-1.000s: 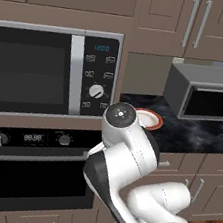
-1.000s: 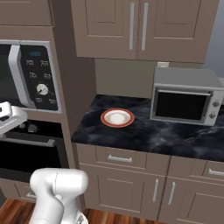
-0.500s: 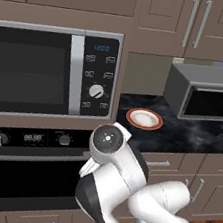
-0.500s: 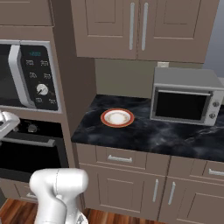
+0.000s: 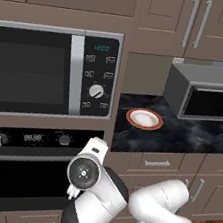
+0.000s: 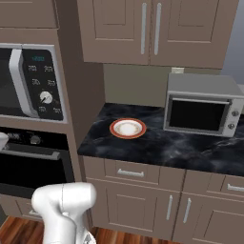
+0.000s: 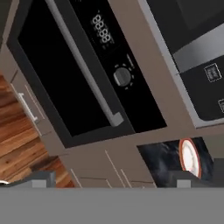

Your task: Take the fish from the oven and place it on the plate on the counter.

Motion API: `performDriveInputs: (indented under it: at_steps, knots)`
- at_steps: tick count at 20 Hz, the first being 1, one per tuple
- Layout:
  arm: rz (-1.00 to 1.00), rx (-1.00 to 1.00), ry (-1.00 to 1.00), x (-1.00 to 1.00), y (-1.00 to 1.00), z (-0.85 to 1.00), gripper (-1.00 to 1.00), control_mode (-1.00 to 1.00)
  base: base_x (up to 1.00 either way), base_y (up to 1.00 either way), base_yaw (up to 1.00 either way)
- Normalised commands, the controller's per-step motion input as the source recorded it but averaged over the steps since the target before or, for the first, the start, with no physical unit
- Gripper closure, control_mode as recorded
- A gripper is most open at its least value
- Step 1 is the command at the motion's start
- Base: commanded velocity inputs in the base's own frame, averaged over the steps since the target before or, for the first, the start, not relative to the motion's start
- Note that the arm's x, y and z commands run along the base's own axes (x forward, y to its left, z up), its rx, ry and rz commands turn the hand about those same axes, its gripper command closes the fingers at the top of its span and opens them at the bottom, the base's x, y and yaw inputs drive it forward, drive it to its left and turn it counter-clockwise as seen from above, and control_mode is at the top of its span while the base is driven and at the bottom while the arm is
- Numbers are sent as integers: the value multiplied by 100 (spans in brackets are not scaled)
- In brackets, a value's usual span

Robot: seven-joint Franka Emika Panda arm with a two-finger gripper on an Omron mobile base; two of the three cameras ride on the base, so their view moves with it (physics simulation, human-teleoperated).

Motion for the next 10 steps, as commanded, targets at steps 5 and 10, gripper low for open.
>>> performDriveInputs:
  at_steps: [5, 10]
  knots:
    - [4, -22, -3, 4, 42, -31, -100, -100, 0, 0, 0]
    - [3, -25, 0, 12, 40, -41, -100, -100, 0, 0, 0]
